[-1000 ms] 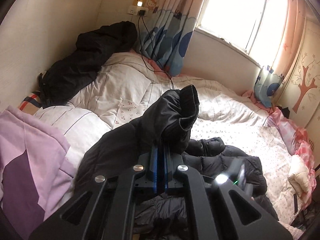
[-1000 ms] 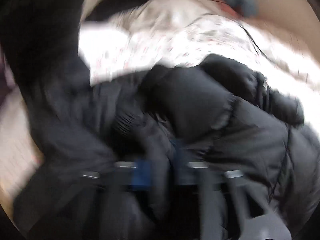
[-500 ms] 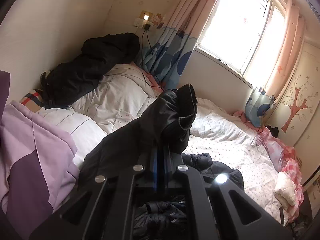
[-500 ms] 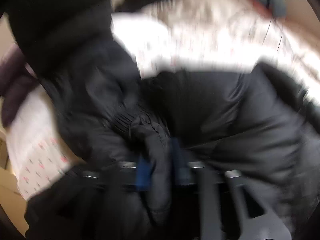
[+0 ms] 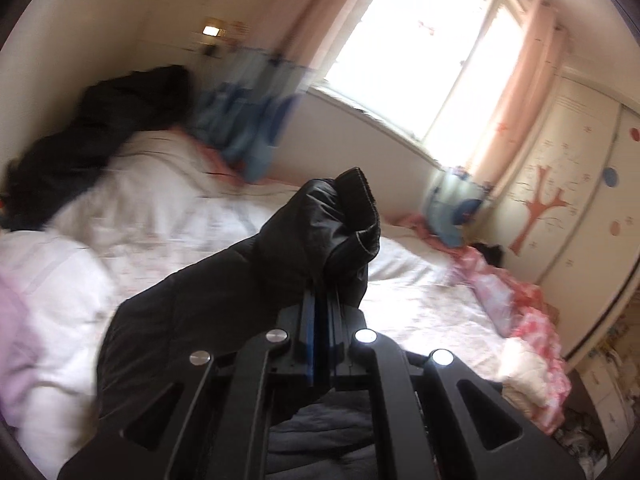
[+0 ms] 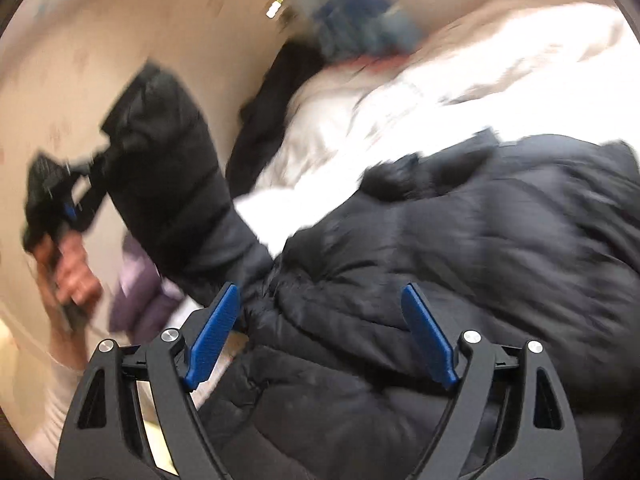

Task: Fold large clothes

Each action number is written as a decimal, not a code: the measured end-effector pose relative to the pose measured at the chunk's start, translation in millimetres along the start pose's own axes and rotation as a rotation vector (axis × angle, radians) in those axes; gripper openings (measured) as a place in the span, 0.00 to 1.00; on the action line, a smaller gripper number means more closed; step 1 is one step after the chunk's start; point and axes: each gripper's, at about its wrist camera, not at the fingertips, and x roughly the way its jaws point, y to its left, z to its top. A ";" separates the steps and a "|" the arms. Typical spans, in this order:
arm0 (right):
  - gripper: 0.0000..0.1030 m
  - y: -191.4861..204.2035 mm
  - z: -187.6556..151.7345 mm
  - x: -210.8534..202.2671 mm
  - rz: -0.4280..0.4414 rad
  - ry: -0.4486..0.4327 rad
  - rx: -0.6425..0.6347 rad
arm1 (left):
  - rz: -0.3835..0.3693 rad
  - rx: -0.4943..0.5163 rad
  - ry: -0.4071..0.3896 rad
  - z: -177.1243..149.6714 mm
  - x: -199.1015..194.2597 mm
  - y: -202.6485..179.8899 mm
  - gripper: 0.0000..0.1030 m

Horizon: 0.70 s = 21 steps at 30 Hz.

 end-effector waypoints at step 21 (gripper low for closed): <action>0.82 -153.4 -4.4 -56.7 0.217 -0.145 0.452 | -0.121 -0.065 0.489 -223.4 282.4 -103.4 0.16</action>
